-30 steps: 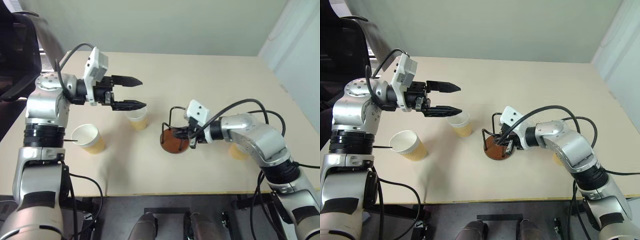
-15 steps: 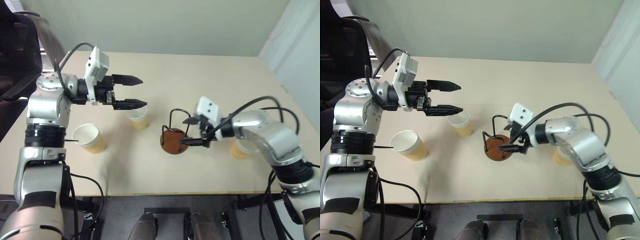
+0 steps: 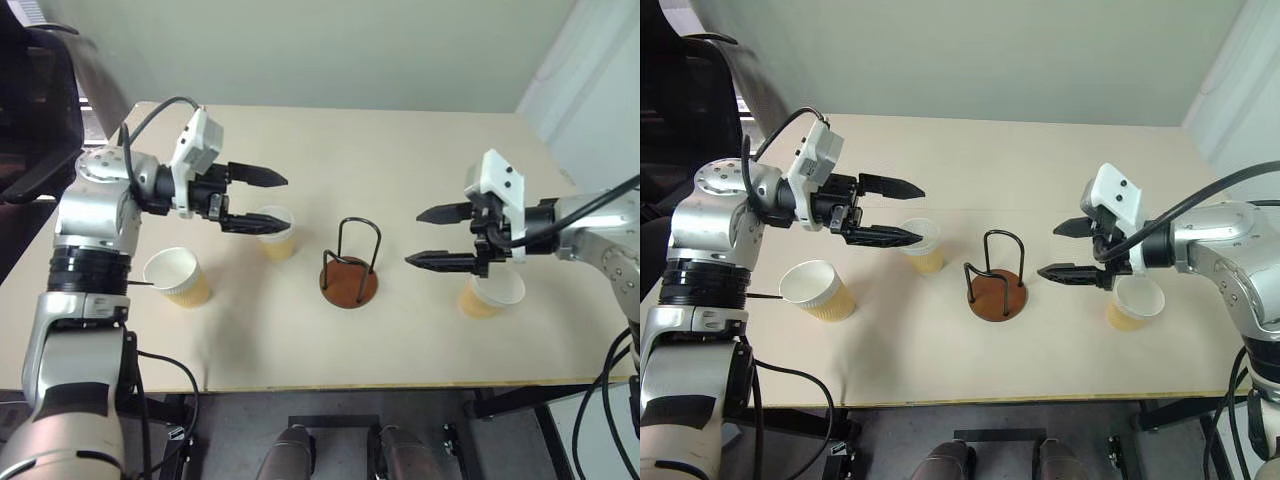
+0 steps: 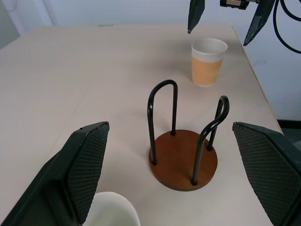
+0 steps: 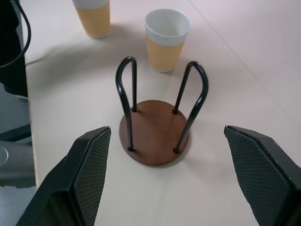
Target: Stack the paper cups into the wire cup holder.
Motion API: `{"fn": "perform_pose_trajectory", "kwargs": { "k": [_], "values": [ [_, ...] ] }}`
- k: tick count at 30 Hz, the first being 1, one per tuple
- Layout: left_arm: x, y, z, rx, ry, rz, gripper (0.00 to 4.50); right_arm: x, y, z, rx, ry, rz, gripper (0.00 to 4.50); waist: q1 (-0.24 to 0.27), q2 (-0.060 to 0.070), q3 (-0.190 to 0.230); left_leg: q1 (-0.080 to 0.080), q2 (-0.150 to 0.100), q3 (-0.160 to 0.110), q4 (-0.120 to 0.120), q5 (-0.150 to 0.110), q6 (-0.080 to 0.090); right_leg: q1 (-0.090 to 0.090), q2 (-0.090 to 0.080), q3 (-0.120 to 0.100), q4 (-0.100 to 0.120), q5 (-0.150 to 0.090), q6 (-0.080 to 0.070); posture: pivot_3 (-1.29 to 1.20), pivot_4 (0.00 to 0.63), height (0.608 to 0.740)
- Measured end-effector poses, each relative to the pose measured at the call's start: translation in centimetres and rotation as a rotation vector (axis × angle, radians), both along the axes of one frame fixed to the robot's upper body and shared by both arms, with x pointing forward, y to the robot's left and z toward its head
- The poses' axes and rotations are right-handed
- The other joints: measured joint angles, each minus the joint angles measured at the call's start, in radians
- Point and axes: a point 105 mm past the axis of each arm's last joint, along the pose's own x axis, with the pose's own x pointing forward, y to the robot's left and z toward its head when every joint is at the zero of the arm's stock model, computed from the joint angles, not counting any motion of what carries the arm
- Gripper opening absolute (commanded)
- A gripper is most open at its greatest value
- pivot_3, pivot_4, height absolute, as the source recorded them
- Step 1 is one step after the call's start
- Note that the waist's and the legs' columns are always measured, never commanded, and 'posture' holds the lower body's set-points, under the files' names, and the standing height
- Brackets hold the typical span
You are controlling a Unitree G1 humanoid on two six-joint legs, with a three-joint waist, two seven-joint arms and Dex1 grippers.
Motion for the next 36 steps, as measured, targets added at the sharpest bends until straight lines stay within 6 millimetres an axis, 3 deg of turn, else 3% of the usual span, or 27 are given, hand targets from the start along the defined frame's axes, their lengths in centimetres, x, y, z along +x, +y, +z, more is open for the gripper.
{"fn": "perform_pose_trajectory", "kwargs": {
  "k": [3,6,14,18,21,28,36],
  "values": [
    [-0.2,0.9,-0.8,0.113,-0.006,0.010,4.50,-1.0,-2.9,-1.5,-0.112,0.044,-0.040,3.90,0.007,0.000,0.000,-0.001,0.000,0.000,0.000,-0.001,0.001,0.000,0.000,0.000,-0.001,0.000,0.000,0.00,0.150,0.740],
    [0.1,0.8,-0.6,0.117,-0.021,0.006,4.50,-1.4,-3.5,-1.5,-0.141,0.033,-0.033,3.90,0.005,0.000,0.000,-0.001,0.000,0.000,0.001,-0.002,0.004,0.000,0.000,0.000,-0.001,0.000,0.000,0.00,0.150,0.740],
    [2.1,1.6,-0.4,0.183,-0.131,0.083,4.50,-0.6,-2.8,-1.0,-0.089,-0.020,-0.048,3.90,0.001,0.001,0.000,-0.001,0.000,0.000,0.003,-0.004,0.010,0.000,0.000,0.000,0.000,0.002,0.002,0.00,0.150,0.740],
    [2.2,1.5,-0.8,0.212,-0.160,0.072,4.50,0.5,-1.0,1.8,0.010,-0.120,-0.026,3.90,-0.004,0.002,0.001,-0.001,-0.001,0.001,0.003,-0.003,0.011,0.000,0.000,0.001,0.000,0.003,0.003,0.00,0.150,0.740],
    [2.4,1.6,-1.2,0.251,-0.187,0.075,4.50,0.2,0.5,4.3,0.067,-0.181,0.033,3.90,-0.005,0.002,0.001,-0.001,0.000,0.000,0.002,-0.003,0.012,0.000,0.000,0.001,0.000,0.003,0.003,0.00,0.150,0.740],
    [3.7,1.3,-3.0,0.377,-0.245,0.082,4.50,0.3,0.6,4.6,0.093,-0.167,0.044,3.90,0.007,0.002,0.001,-0.005,-0.001,0.000,0.004,-0.003,0.012,-0.001,-0.001,0.000,-0.003,0.003,0.003,0.00,0.150,0.740],
    [5.1,-0.7,1.1,0.534,-0.462,0.047,4.50,0.3,0.2,4.6,0.082,-0.159,0.031,3.90,0.004,0.002,0.001,-0.005,-0.001,0.000,0.003,-0.003,0.013,-0.001,-0.001,0.000,-0.006,0.003,0.003,0.00,0.150,0.740]
  ]
}}
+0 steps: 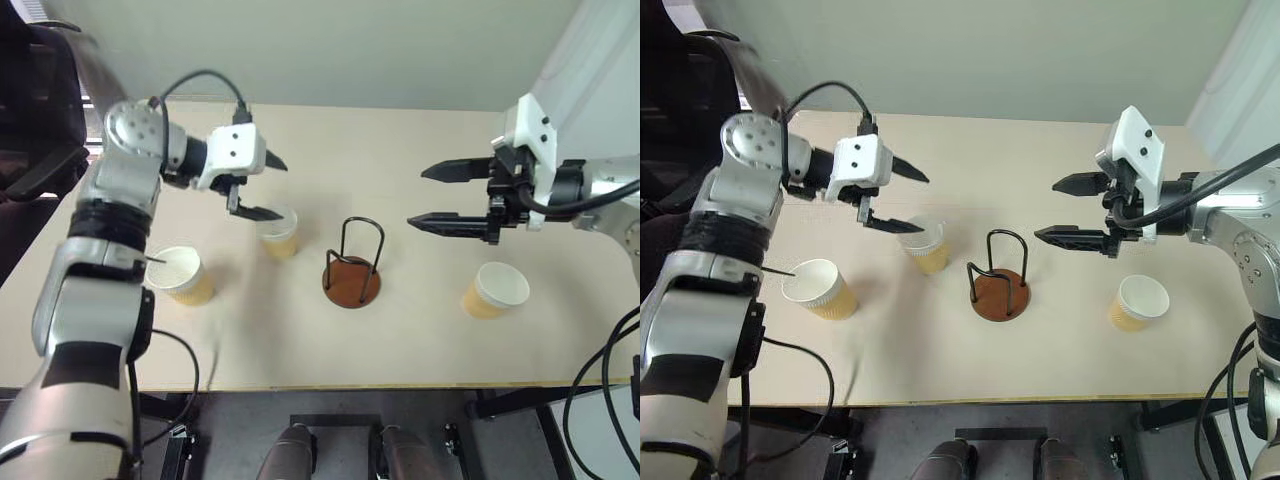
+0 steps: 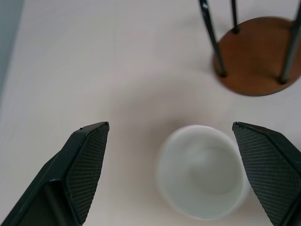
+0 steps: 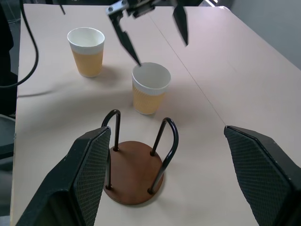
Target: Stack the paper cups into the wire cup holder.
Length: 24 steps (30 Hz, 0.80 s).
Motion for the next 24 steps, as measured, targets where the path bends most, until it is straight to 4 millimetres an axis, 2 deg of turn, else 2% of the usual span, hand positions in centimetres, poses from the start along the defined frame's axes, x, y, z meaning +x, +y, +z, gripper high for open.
{"fn": "perform_pose_trajectory", "kwargs": {
  "k": [2,5,13,18,24],
  "values": [
    [0.1,-0.7,0.2,0.045,-0.022,-0.020,4.50,0.0,-0.2,0.0,-0.007,0.007,-0.005,3.90,0.000,0.000,0.000,0.000,0.000,0.000,0.000,0.000,0.001,0.000,0.000,0.000,-0.001,0.000,0.000,0.00,0.150,0.740],
    [0.1,-1.0,-0.9,0.148,-0.002,-0.041,4.50,0.0,-0.6,-0.1,-0.020,0.017,-0.011,3.90,-0.001,0.000,0.000,-0.001,0.000,0.000,0.000,0.000,0.001,0.000,0.000,0.001,-0.003,0.001,0.002,0.00,0.150,0.740],
    [0.5,0.6,-2.8,0.366,-0.015,-0.006,4.50,0.1,-1.2,-0.1,-0.032,0.032,-0.027,3.90,-0.003,0.001,0.001,-0.004,0.001,0.000,0.001,0.000,0.000,-0.001,0.001,0.001,-0.007,0.002,0.003,0.00,0.150,0.740],
    [0.6,1.4,-3.1,0.405,-0.013,0.010,4.50,0.1,-1.3,-0.1,-0.032,0.037,-0.029,3.90,0.000,0.001,0.001,-0.005,0.001,0.000,0.001,0.000,0.000,-0.002,0.000,0.002,-0.009,0.002,0.004,0.00,0.150,0.740],
    [0.5,1.5,-3.2,0.407,-0.005,0.009,4.50,0.2,-1.4,-0.2,-0.035,0.041,-0.034,3.90,0.002,0.001,0.001,-0.007,0.000,0.001,0.003,0.000,0.000,-0.003,-0.001,0.002,-0.009,0.003,0.005,0.00,0.150,0.740]
  ]
}}
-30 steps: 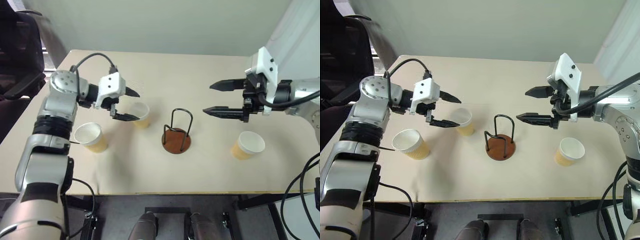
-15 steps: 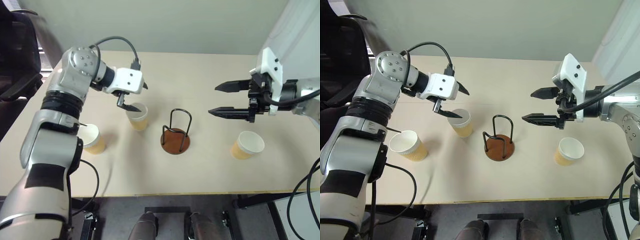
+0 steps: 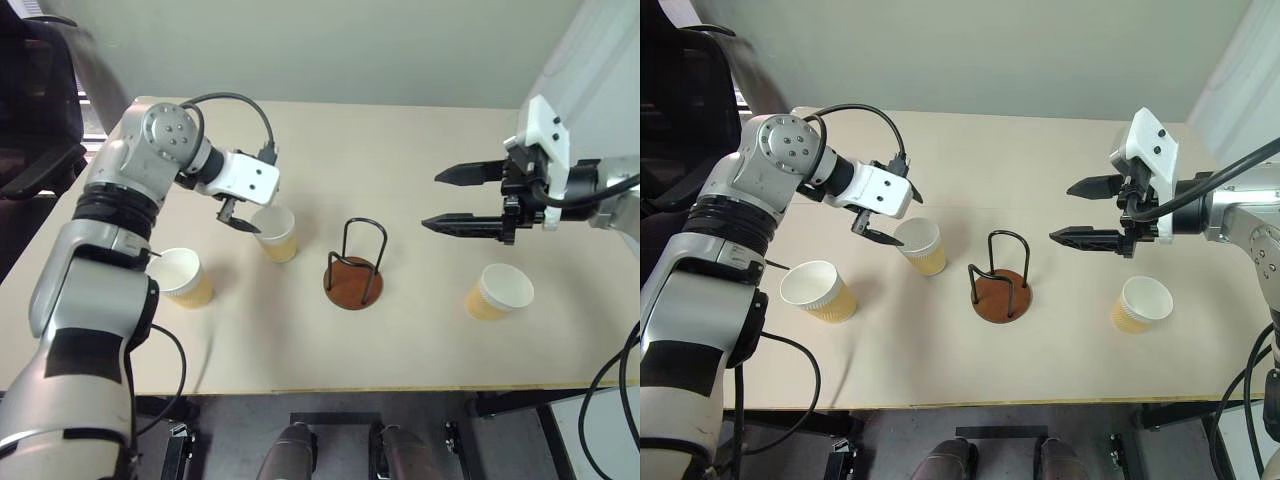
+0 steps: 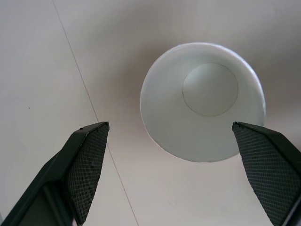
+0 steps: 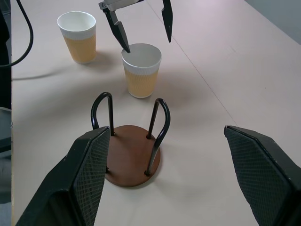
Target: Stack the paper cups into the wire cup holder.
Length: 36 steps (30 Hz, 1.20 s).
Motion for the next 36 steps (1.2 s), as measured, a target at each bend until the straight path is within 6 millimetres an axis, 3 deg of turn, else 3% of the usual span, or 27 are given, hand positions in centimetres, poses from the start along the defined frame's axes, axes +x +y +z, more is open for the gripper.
{"fn": "perform_pose_trajectory", "kwargs": {
  "k": [8,18,28,36],
  "values": [
    [0.0,-0.2,0.3,-0.016,0.002,-0.004,4.50,0.1,-0.1,-0.1,-0.003,0.004,-0.003,3.90,-0.001,0.000,0.000,-0.002,0.000,0.000,0.002,0.000,0.001,-0.002,0.000,-0.001,0.001,0.001,0.001,0.00,0.150,0.740],
    [-0.2,-1.5,2.0,-0.048,-0.010,-0.047,4.50,0.1,-0.3,-0.1,-0.013,0.005,-0.007,3.90,-0.006,0.001,0.000,-0.003,-0.002,0.003,0.006,0.000,0.002,-0.002,0.002,0.000,0.003,0.001,0.002,0.00,0.150,0.740],
    [-1.3,-0.4,1.6,0.027,0.067,-0.057,4.50,0.2,-0.5,-0.2,-0.021,0.011,-0.014,3.90,-0.005,0.002,0.001,-0.004,-0.001,0.002,0.014,-0.003,0.008,-0.002,0.001,0.000,0.008,0.002,0.002,0.00,0.150,0.740],
    [-1.7,-0.8,0.3,0.074,0.078,-0.107,4.50,0.2,-0.6,-0.2,-0.020,0.011,-0.014,3.90,-0.005,0.003,0.002,-0.003,-0.002,0.001,0.016,-0.004,0.009,-0.002,-0.001,0.001,0.013,0.002,0.003,0.00,0.150,0.740]
  ]
}}
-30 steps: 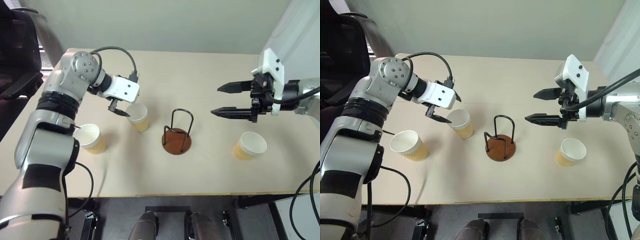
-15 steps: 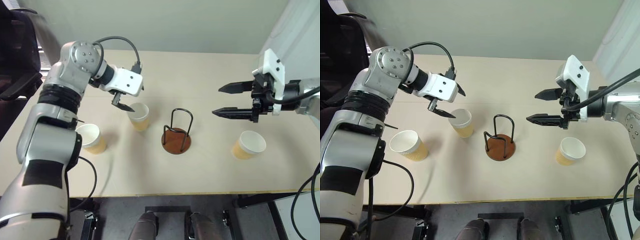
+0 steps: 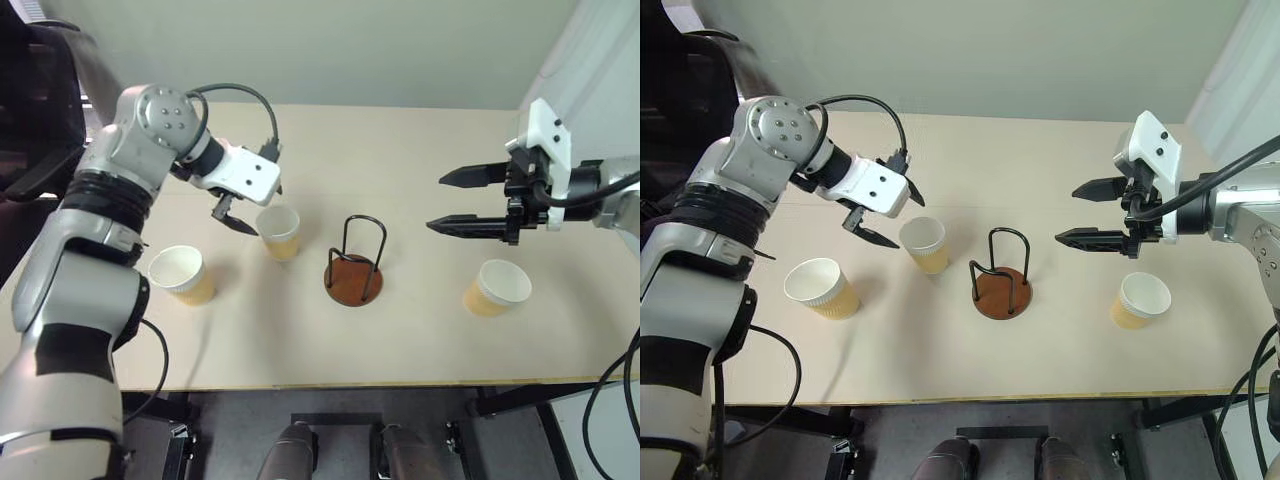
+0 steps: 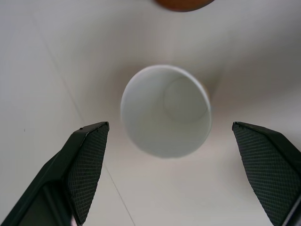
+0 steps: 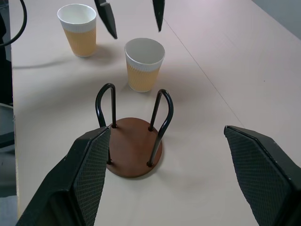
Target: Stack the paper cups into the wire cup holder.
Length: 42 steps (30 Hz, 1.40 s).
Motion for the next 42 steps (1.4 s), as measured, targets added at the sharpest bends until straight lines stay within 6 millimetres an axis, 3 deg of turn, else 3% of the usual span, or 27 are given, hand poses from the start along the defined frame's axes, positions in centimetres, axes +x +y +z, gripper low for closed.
{"fn": "perform_pose_trajectory", "kwargs": {
  "k": [6,16,19,30,37,42],
  "values": [
    [-0.2,0.4,-2.1,0.049,0.029,-0.022,4.50,0.0,0.0,0.0,0.001,0.000,0.000,3.90,-0.001,0.000,0.000,0.000,0.001,-0.001,0.000,0.001,-0.001,0.000,0.000,0.000,0.002,0.000,0.000,0.00,0.150,0.740],
    [0.6,-0.1,-3.2,0.093,-0.028,-0.051,4.50,0.0,0.1,-0.1,0.006,0.001,0.002,3.90,0.000,0.001,0.000,0.000,0.000,-0.001,0.000,0.001,-0.001,0.000,0.000,-0.001,0.001,0.000,0.000,0.00,0.150,0.740],
    [0.6,0.0,-3.7,0.102,-0.030,-0.054,3.92,0.0,0.1,-0.1,0.006,0.001,0.002,3.93,-0.001,0.001,0.000,0.000,0.000,0.000,0.000,0.001,-0.001,0.000,0.001,-0.001,0.001,0.000,0.000,0.00,0.150,0.740],
    [0.4,0.2,-6.0,0.138,0.028,-0.068,0.02,0.1,0.1,-0.3,0.006,0.009,-0.002,3.93,0.001,0.001,0.000,0.000,0.000,-0.001,0.000,0.002,-0.002,0.000,0.000,-0.001,0.001,0.000,0.000,0.00,0.150,0.740],
    [0.3,0.6,-5.7,0.155,0.073,-0.049,0.02,0.1,-0.4,-0.9,-0.003,0.029,-0.016,3.93,0.000,0.001,0.000,0.000,0.000,-0.001,0.000,0.001,-0.001,0.000,0.000,0.000,0.001,0.000,0.000,0.00,0.150,0.740],
    [0.5,0.3,-3.5,0.156,0.062,-0.034,0.02,0.1,-0.7,-1.0,-0.011,0.036,-0.025,3.93,0.002,0.001,0.000,0.000,0.000,-0.001,0.000,0.001,0.000,0.000,0.000,-0.001,0.001,0.000,0.000,0.00,0.150,0.740]
  ]
}}
